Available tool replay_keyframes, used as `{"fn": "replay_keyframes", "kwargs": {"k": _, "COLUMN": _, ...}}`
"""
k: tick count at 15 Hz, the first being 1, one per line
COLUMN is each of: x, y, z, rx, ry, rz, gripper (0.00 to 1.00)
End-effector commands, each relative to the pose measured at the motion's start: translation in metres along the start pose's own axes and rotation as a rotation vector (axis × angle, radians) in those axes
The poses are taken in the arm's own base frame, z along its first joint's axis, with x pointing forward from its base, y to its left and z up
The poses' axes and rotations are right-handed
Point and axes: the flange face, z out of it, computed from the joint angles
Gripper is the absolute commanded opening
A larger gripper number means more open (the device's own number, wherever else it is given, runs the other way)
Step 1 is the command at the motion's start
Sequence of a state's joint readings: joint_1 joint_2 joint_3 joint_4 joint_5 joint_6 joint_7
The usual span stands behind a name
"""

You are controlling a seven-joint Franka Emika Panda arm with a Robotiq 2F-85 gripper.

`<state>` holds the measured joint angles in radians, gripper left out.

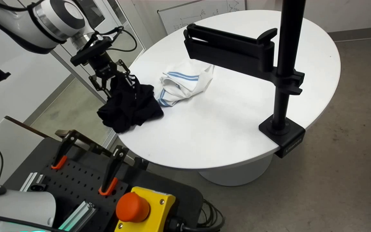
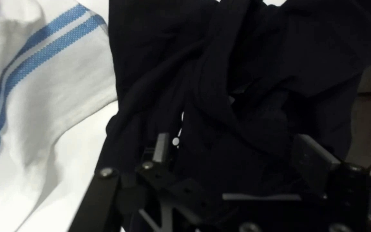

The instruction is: Pick the black shirt on the table and put it on the stand

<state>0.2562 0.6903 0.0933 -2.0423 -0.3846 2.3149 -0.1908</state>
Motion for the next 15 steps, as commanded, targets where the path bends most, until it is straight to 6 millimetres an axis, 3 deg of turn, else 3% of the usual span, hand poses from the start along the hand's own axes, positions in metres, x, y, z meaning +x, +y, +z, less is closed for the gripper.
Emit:
{"fn": "replay_keyframes", "kwargs": {"k": 1, "x": 0.01, "y": 0.001, "z": 0.008, "rx": -0.024, "ry": -0.032, "rz": 0.035, "gripper": 0.69}}
{"fn": "replay_keyframes", "kwargs": {"k": 10, "x": 0.003, "y": 0.016, "z": 0.01, "rx": -0.008, "ry": -0.033, "rz": 0.093, "gripper": 0.02}}
{"fn": "replay_keyframes", "kwargs": {"k": 15, "x": -0.012, "y": 0.028, "z": -0.013, "rx": 0.009, "ry": 0.005, "rz": 0.126, "gripper": 0.02}}
